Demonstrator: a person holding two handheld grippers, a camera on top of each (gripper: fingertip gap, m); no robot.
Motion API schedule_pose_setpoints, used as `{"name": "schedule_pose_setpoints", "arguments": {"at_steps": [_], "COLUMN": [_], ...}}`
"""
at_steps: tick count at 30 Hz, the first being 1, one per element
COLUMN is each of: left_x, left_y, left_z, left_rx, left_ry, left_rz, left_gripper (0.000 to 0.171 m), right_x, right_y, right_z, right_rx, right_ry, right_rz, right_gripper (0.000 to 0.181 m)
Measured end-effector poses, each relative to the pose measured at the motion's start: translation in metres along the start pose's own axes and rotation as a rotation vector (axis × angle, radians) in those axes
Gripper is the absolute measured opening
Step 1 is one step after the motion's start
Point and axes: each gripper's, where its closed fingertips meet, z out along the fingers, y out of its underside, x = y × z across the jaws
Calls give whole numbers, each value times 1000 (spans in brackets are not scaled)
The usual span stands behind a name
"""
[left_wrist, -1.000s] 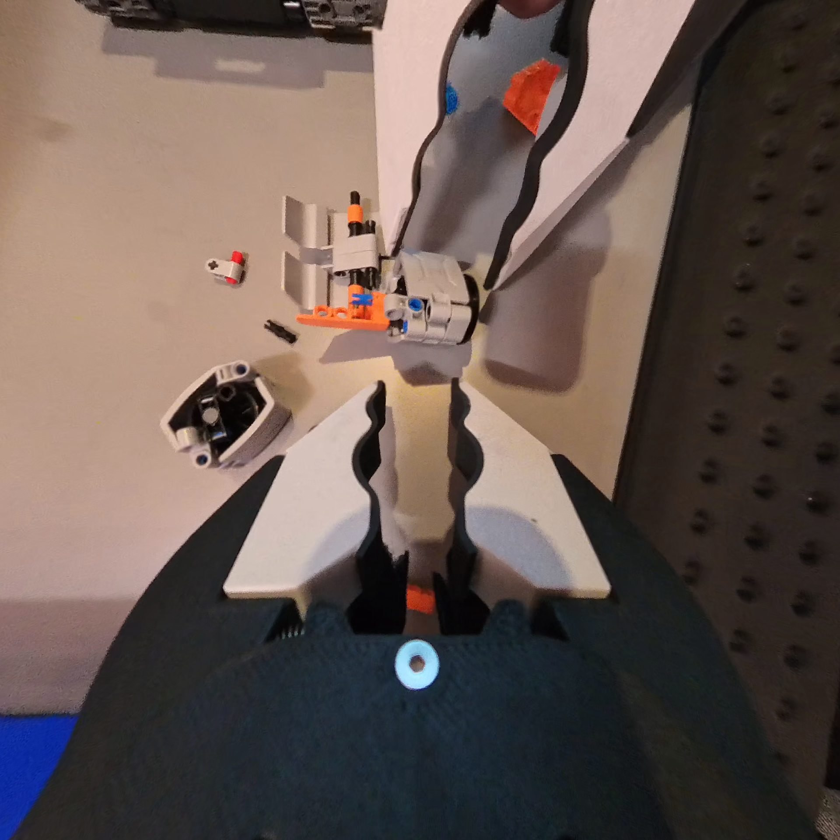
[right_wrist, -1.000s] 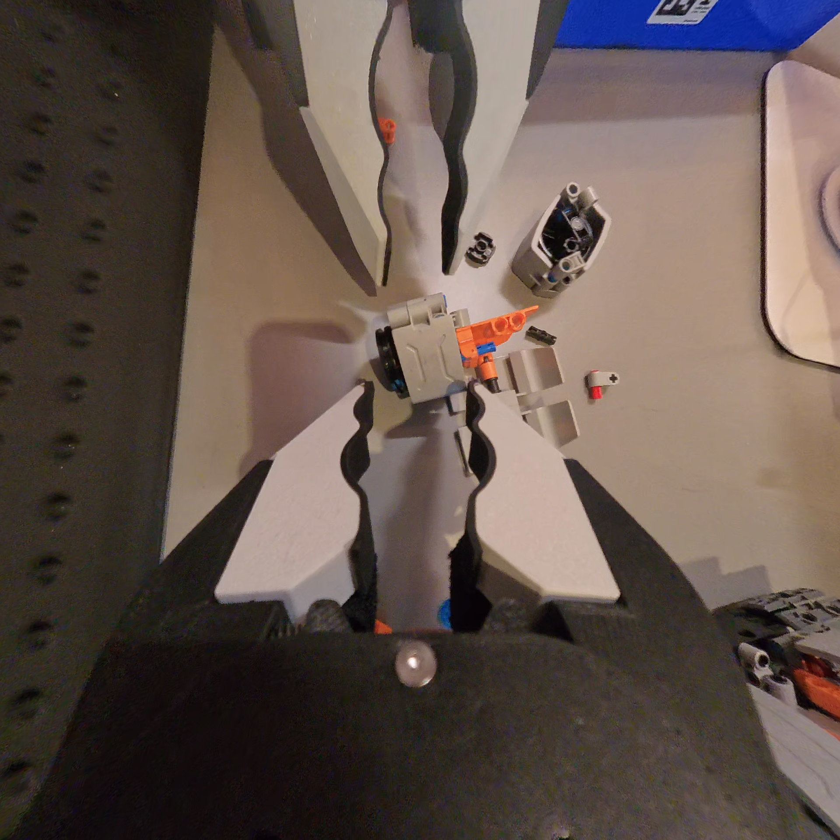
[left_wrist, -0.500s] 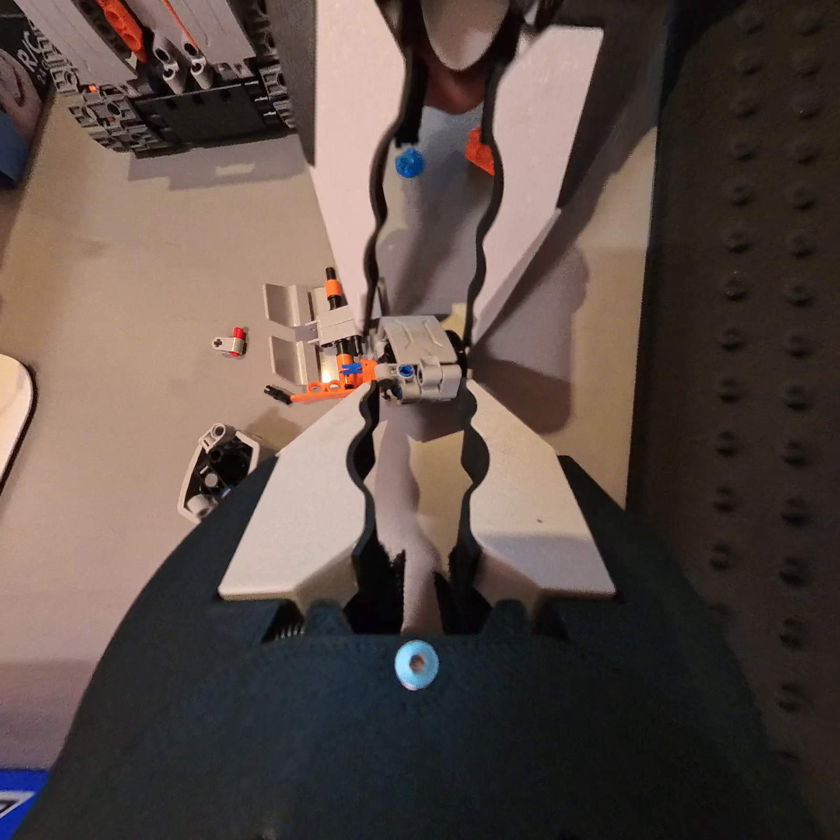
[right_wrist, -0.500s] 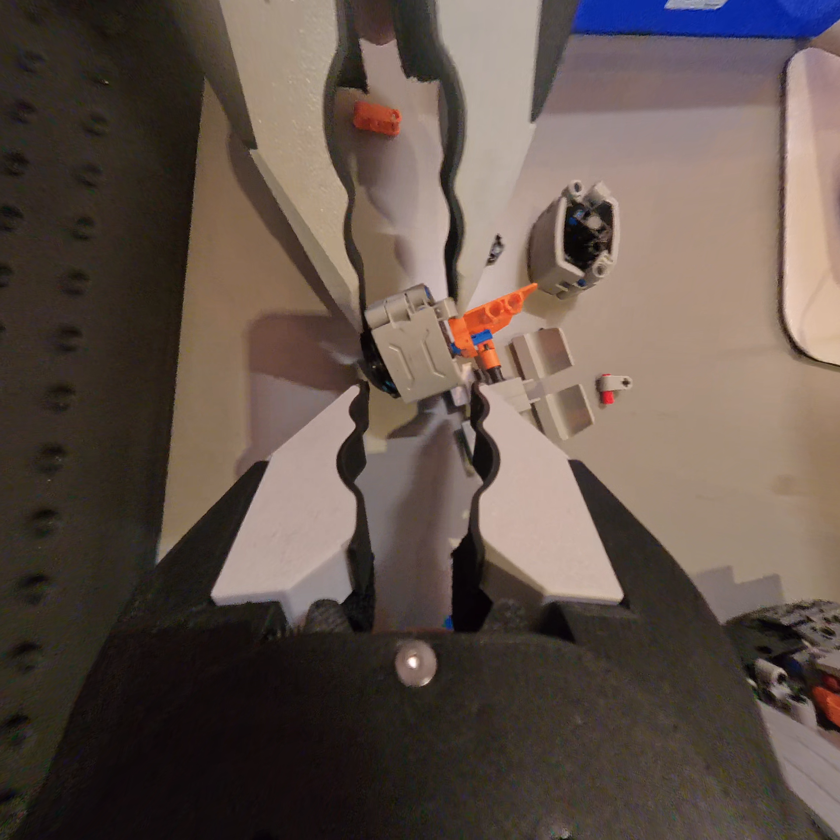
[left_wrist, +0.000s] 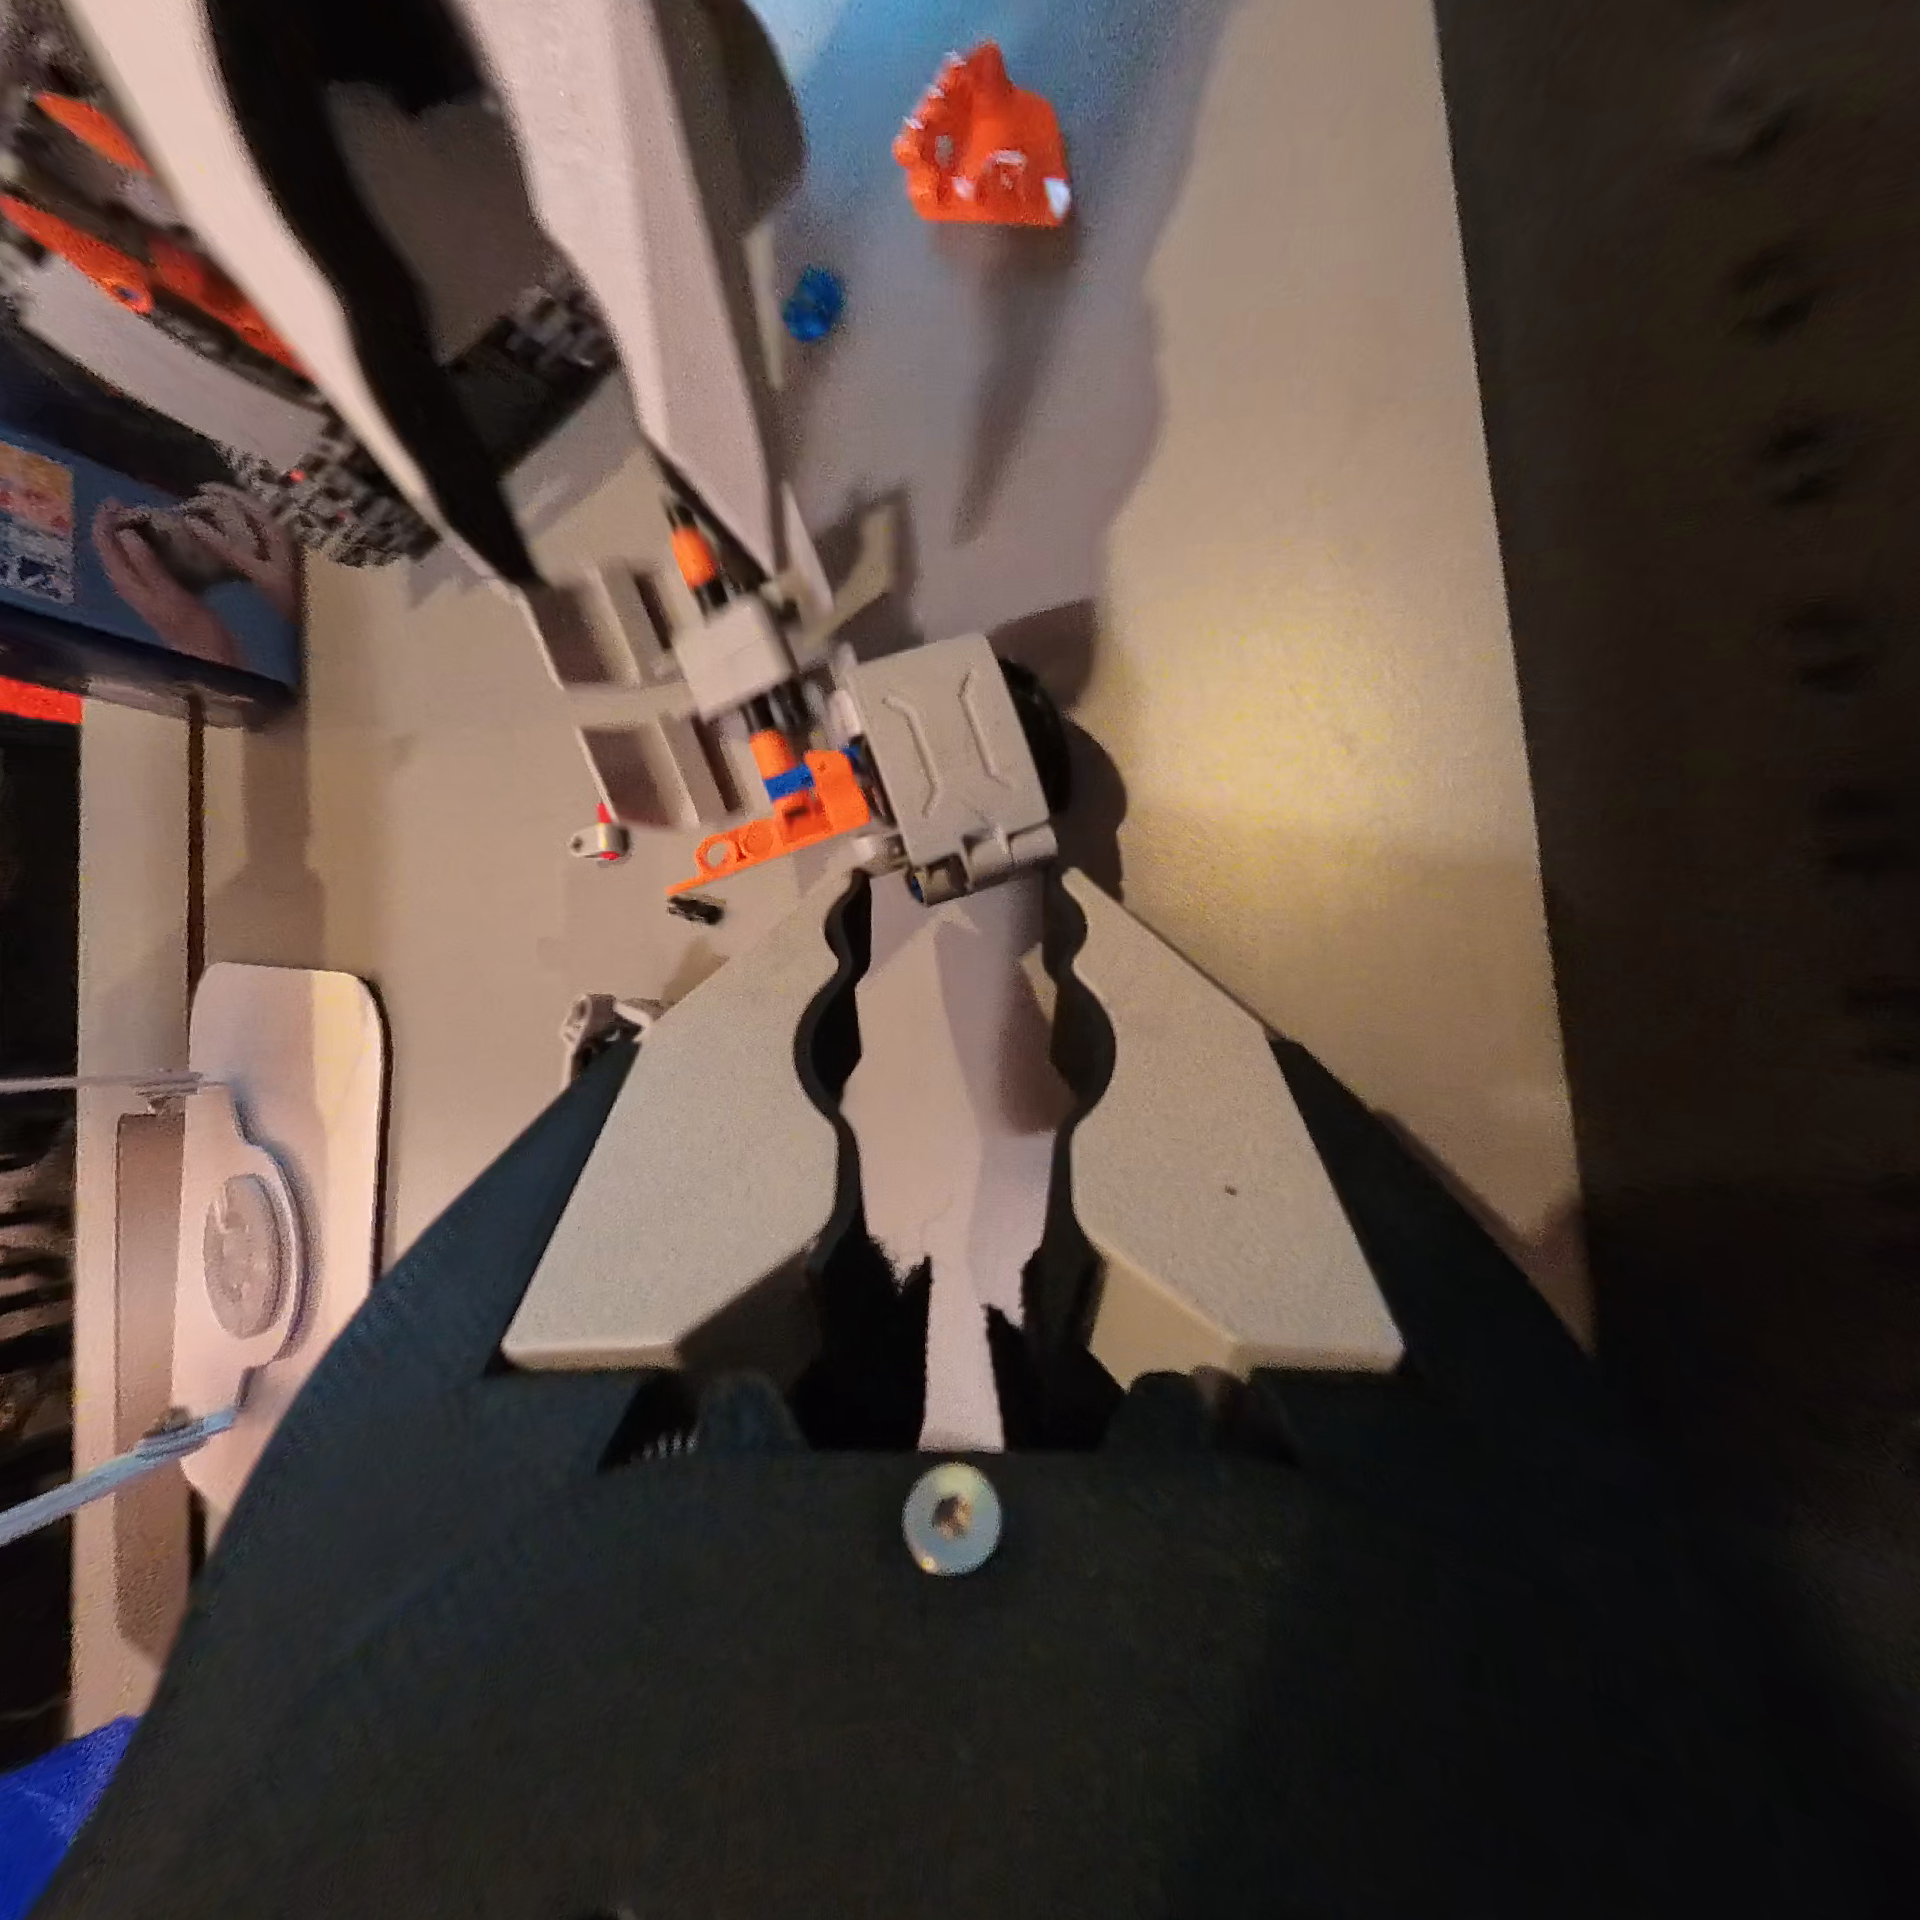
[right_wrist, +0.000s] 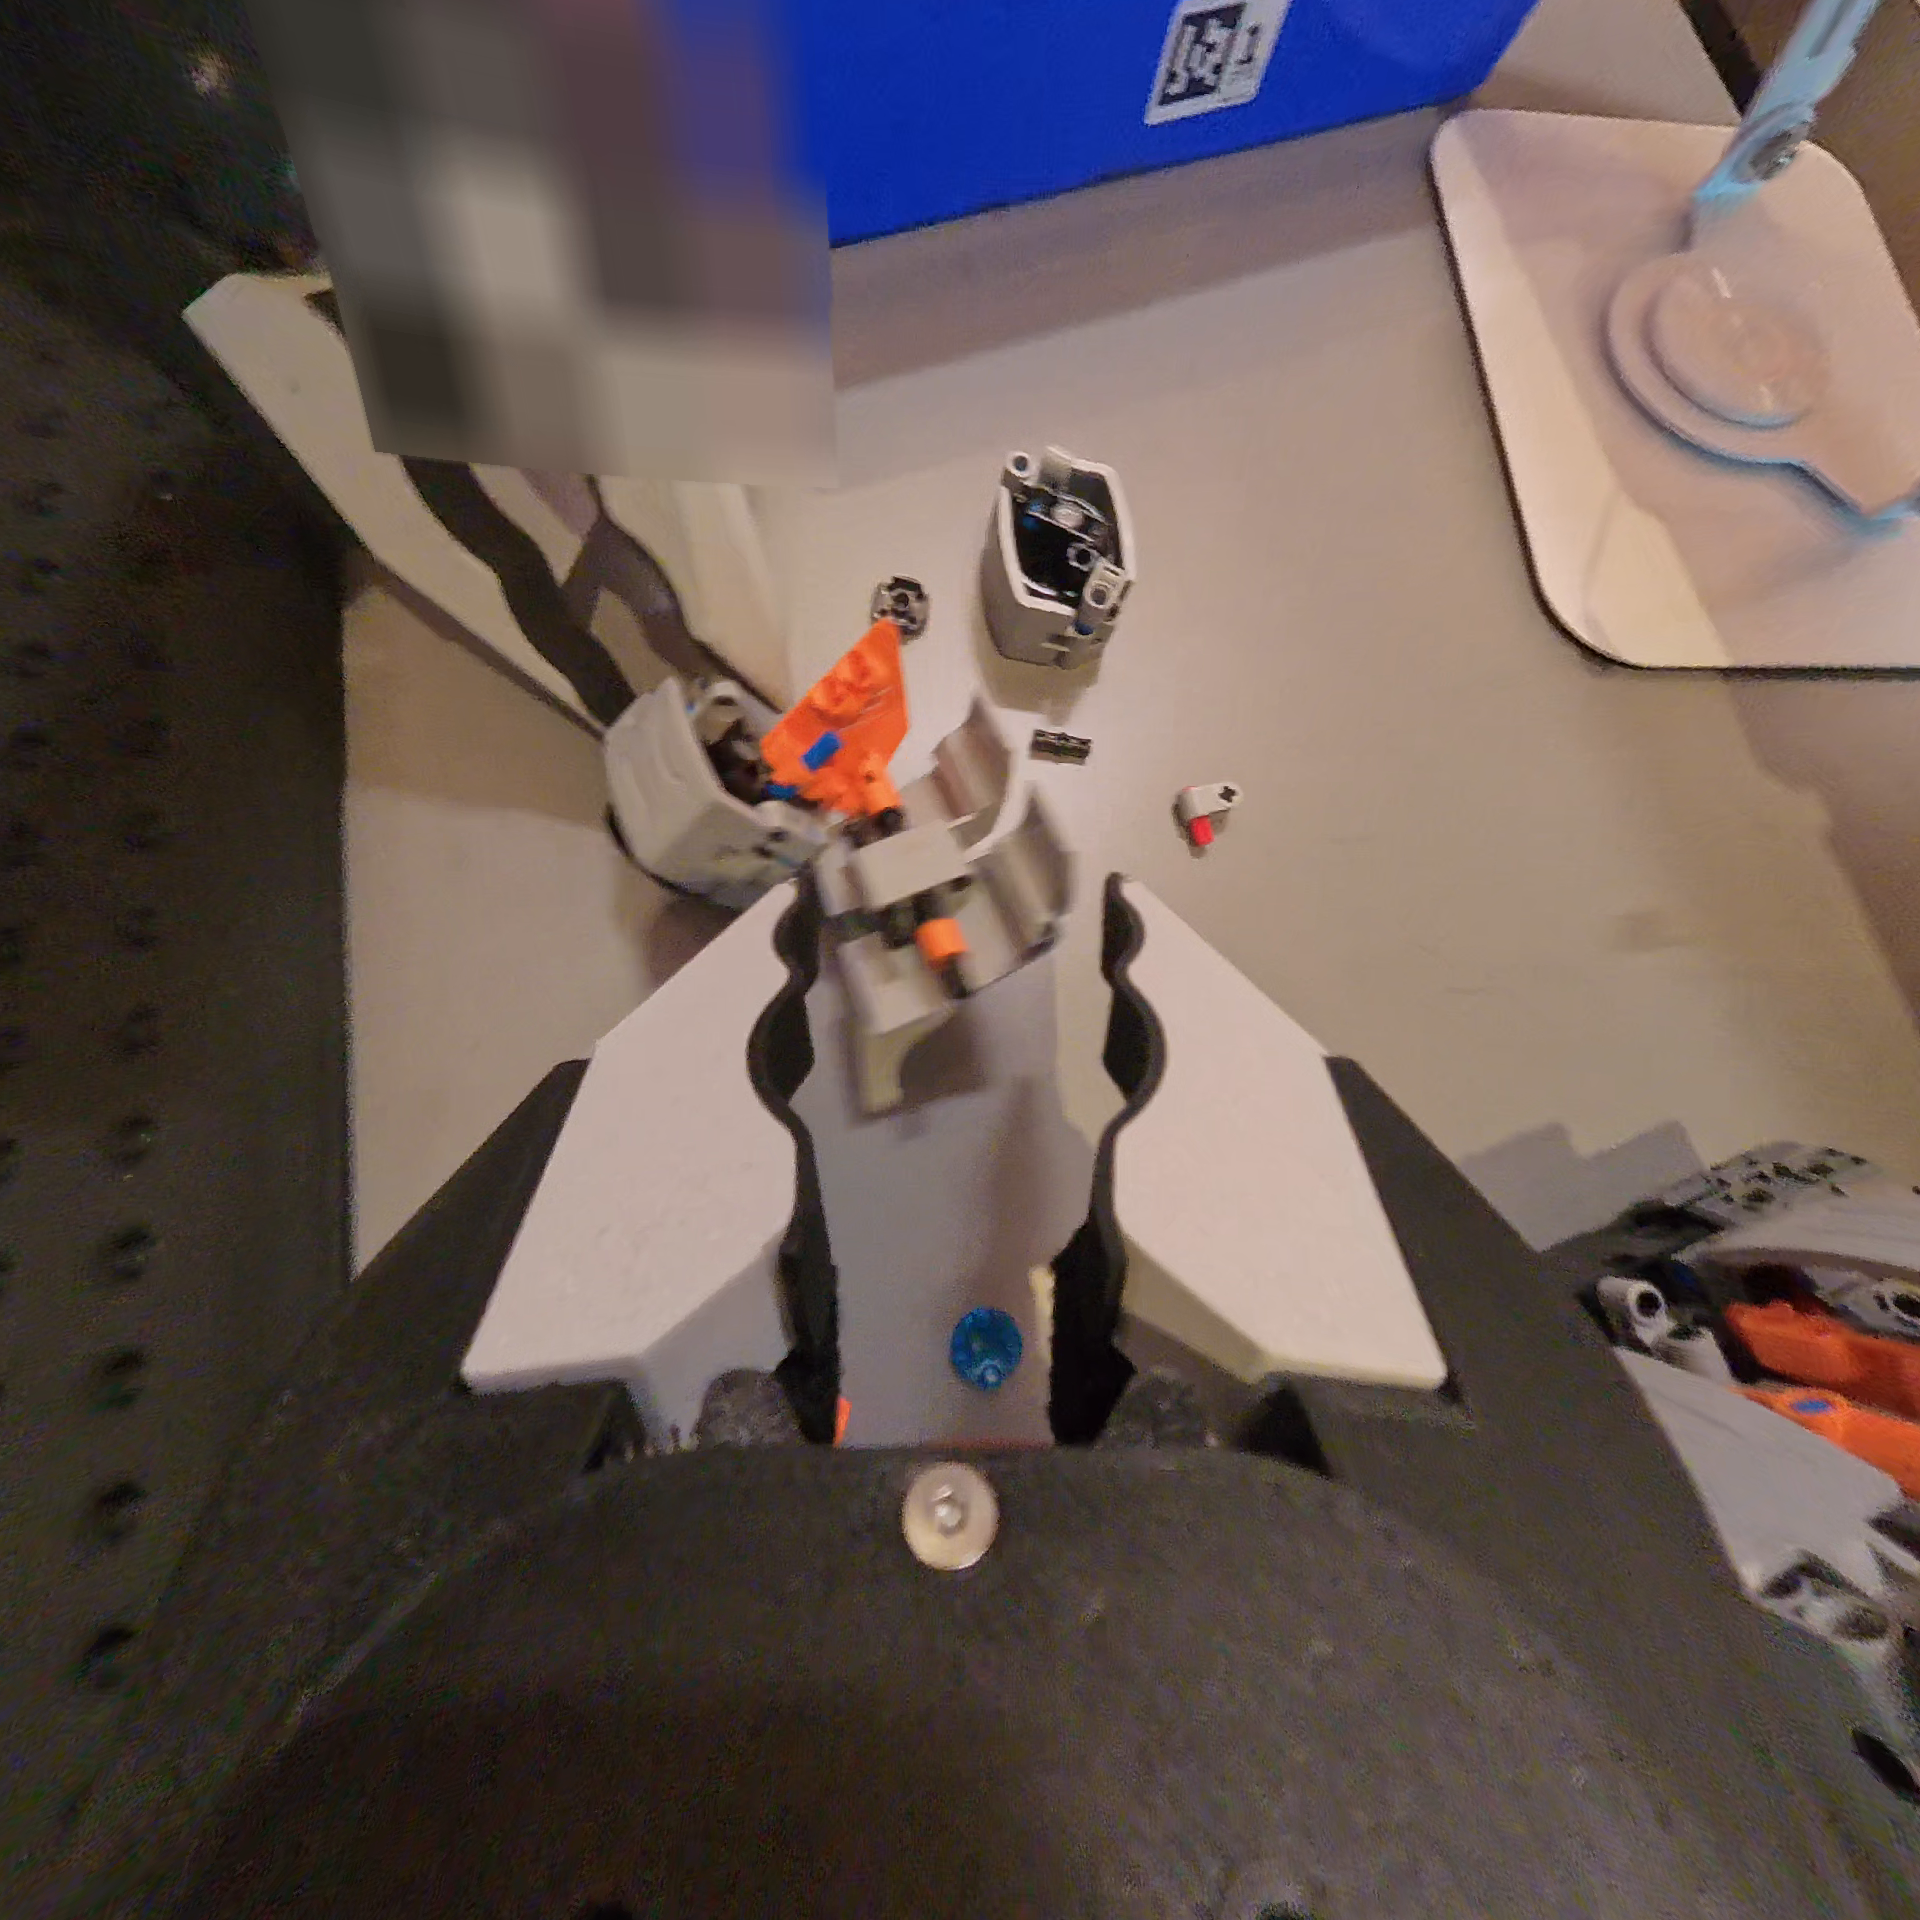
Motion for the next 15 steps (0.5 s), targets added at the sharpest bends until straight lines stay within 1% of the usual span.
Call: {"name": "schedule_pose_setpoints", "arguments": {"at_steps": [1,2,4,6,8,12,15], "left_x": [6,9,9,10,4,1,8], "left_y": [4,5,5,4,3,1,-3], "left_z": [3,6,9,8,5,3,5], "left_rx": [-26,-41,-57,-44,-23,3,32], "left_ry": [21,13,-7,15,10,46,102], "left_rz": [35,72,94,51,-1,-94,-140], "left_gripper": [11,0,0,0,9,20,28], "right_x": [2,3,0,0,-1,-5,-11], "right_y": [1,0,0,5,13,29,40], "right_z": [0,-1,-1,0,1,6,12], "right_rx": [-3,2,-2,-31,-69,-145,-208], "right_ry": [11,16,0,-2,-24,-61,-79], "right_rz": [-2,-3,20,13,32,54,38], "right_gripper": [55,55,56,56,57,55,53]}}
